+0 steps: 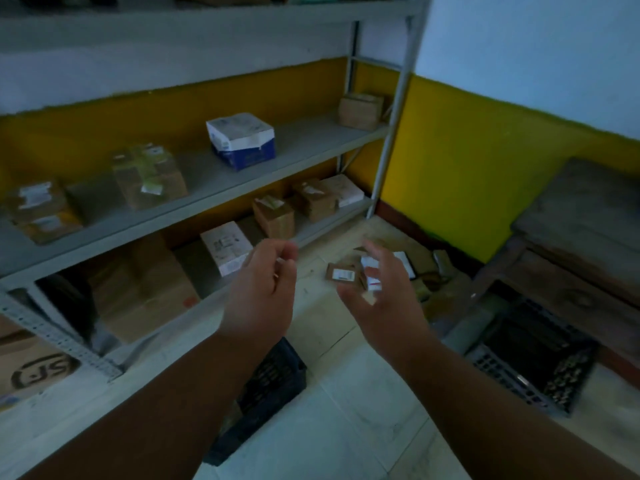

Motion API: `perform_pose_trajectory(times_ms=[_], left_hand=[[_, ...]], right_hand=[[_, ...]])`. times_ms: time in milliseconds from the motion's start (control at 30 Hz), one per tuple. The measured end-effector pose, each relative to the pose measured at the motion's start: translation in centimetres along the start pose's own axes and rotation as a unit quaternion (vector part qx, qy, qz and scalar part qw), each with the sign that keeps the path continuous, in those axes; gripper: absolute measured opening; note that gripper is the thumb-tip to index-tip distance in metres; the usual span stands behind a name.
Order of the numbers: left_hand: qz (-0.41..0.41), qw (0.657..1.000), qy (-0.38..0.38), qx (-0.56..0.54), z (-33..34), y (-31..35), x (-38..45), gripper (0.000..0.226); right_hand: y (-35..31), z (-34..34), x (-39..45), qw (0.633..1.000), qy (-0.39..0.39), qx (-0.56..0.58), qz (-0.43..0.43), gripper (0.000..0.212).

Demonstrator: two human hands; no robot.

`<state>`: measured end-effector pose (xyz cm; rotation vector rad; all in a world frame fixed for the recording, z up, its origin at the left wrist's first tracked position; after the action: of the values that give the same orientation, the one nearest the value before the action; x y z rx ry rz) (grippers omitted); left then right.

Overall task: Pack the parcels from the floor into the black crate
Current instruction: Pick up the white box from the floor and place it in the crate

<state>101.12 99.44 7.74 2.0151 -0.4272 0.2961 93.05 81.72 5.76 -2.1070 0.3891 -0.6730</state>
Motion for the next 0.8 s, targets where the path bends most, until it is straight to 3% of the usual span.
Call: perform_pose_trajectory(times_ms=[200, 333, 567, 800], left_hand=[[-0.035, 0.997, -0.047, -0.054, 11.4, 5.4, -0.9, 0.021], [-0.025, 0.993, -0.089, -0.07, 17.6, 7.6, -0.5, 0.021], [-0.023, 0.993, -0.108, -0.05, 22.7, 5.8, 3.3, 0.025], [-0.029, 0.988, -0.142, -0.061, 27.0, 1.2, 12.4, 0.024]], right_hand=[[6.9, -10.3, 2.2, 0.998, 0.043, -0.047, 0.025, 0.075], [10.4, -14.3, 4.1, 0.997, 0.043, -0.018, 0.06, 0.075], [14.7, -12.7, 9.2, 0.993, 0.018, 0.024, 0.118, 0.071], [17.1, -8.0, 18.0, 0.987, 0.022, -0.011, 0.157, 0.074]])
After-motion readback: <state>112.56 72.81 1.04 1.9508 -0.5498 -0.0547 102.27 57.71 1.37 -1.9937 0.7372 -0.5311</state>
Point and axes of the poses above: each hand's wrist, its own x-axis towards the middle knuckle, its own z-axis out of the palm, y = z × x, the point moved 4 cm from there along x, towards the middle knuckle, and after that the axes turned 8 degrees about y, right-handed, at the moved point
